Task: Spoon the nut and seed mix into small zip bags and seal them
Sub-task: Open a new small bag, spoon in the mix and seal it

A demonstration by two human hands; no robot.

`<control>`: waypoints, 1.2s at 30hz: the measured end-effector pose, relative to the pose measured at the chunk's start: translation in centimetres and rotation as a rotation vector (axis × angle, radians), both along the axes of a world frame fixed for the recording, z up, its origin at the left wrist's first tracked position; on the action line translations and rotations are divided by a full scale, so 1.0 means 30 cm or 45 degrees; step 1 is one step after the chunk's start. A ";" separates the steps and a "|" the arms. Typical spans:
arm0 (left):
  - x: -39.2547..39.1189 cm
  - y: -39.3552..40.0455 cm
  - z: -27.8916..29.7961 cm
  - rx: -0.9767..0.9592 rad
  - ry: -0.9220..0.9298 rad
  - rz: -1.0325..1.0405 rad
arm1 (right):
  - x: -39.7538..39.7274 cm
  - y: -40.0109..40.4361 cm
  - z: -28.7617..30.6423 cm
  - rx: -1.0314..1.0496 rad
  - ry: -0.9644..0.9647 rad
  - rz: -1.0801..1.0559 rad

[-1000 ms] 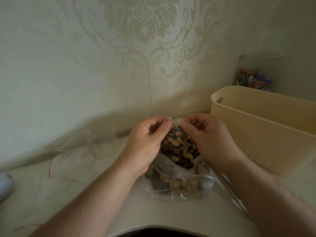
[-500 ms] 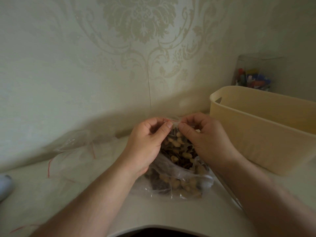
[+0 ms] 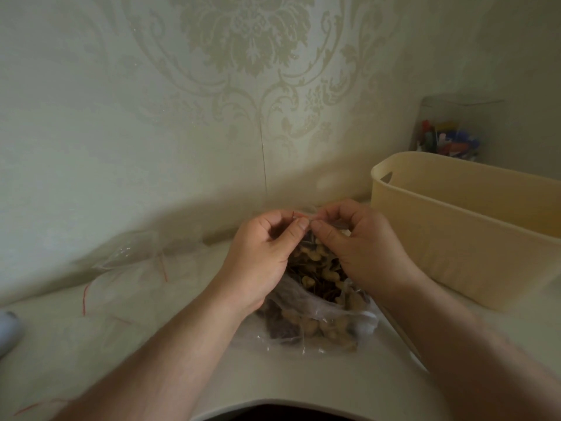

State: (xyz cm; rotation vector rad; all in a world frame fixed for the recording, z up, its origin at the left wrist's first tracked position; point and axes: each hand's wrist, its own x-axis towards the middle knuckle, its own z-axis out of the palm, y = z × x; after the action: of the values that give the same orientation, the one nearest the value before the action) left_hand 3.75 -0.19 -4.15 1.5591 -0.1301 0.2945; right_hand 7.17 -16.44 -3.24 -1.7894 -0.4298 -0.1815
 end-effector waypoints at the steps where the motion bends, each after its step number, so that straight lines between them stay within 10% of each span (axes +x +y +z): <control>1: 0.001 0.001 0.001 0.005 0.000 0.012 | 0.000 0.001 0.000 0.001 0.007 -0.002; 36: 0.005 0.014 0.024 -0.149 0.030 0.154 | -0.007 -0.021 0.019 0.259 0.180 -0.011</control>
State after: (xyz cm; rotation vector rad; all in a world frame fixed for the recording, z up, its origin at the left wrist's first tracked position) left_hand 3.89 0.24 -3.43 1.4565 0.0002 0.3725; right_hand 6.97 -17.08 -2.68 -1.5925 -0.2917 -0.0995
